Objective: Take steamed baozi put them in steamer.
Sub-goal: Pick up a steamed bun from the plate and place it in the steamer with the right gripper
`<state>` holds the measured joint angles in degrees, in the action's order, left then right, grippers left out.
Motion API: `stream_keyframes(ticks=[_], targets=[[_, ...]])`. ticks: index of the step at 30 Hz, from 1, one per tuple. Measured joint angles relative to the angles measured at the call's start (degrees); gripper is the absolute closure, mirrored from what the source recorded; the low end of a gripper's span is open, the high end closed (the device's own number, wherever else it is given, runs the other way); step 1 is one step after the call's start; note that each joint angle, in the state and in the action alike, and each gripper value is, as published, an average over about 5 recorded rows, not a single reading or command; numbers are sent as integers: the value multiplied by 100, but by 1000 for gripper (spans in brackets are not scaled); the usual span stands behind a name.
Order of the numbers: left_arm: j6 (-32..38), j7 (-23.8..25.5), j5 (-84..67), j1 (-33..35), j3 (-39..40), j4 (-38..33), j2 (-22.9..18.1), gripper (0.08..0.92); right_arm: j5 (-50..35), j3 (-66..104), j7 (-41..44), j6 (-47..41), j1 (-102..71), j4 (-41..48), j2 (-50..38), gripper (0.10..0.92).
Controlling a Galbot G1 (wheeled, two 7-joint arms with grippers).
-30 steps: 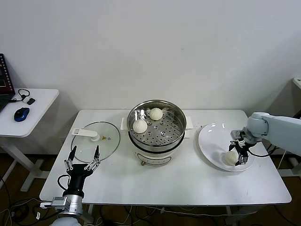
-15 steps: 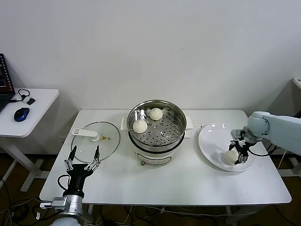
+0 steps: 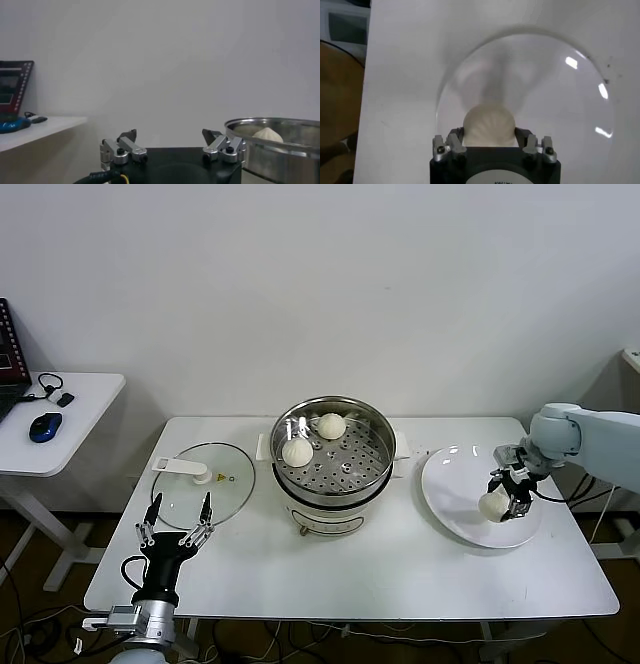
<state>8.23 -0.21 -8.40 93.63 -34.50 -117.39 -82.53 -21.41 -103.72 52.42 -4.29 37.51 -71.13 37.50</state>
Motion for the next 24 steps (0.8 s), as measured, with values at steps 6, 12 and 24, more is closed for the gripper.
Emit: stream_keyframes(ticks=[6,12,24], targets=[[-4,-1,20,41,0,-79,-51,177,-297,-580,75,165,875,-357,292,341],[-11,0,59,86,23,-175,-101,177,-623,-1107,130,411,1901,-885,673,338],[5,-1,148,178,49,-316,-177,177,-842,-1203,31,1034,3164,-1931,1406,344]])
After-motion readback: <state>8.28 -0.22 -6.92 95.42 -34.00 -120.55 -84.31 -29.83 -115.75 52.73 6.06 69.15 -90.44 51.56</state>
